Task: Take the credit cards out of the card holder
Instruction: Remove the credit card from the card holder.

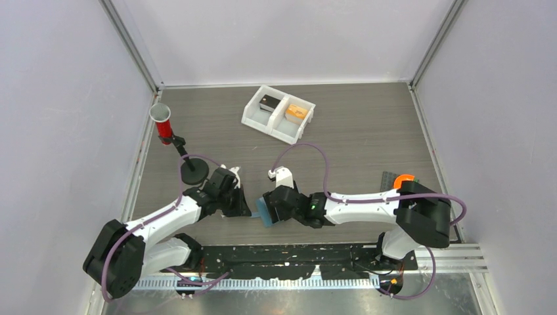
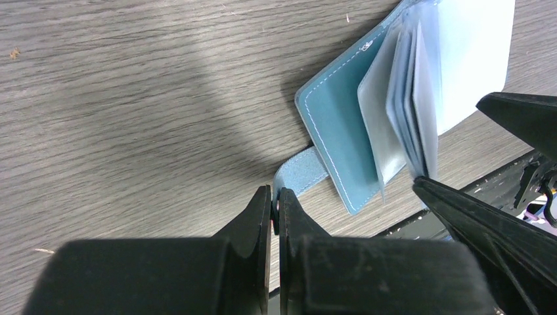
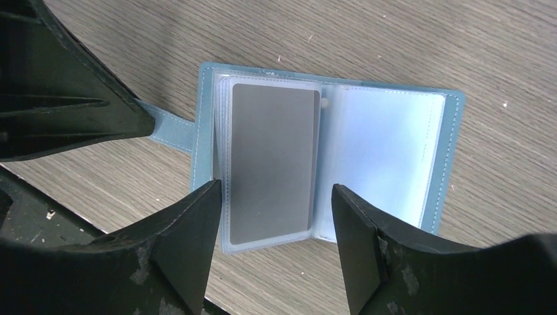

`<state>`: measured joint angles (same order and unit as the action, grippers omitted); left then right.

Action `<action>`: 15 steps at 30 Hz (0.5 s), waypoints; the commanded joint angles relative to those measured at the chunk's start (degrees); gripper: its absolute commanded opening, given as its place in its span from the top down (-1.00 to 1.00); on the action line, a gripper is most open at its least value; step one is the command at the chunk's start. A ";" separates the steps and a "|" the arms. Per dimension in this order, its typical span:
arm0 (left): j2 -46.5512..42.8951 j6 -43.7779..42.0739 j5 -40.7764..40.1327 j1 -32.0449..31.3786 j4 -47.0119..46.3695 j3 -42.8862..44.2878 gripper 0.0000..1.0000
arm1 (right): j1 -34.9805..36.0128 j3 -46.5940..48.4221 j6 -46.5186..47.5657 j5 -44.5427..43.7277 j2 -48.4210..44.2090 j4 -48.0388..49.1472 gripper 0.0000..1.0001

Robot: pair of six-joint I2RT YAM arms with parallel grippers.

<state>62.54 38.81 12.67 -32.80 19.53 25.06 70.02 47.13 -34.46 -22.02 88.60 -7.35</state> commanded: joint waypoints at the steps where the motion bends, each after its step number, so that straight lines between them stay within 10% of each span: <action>1: 0.04 -0.74 -0.29 0.01 -0.55 1.40 1.00 | -0.23 -1.04 0.09 -2.14 -4.05 -0.58 -0.36; 15: 1.05 -0.93 0.63 -0.03 -0.70 2.16 1.00 | -2.41 -5.65 2.60 6.01 -7.83 4.48 -0.34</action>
<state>62.74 38.68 12.67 -32.77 19.57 25.06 68.31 43.53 -33.65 -20.36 82.43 -6.68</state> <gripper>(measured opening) 0.036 0.672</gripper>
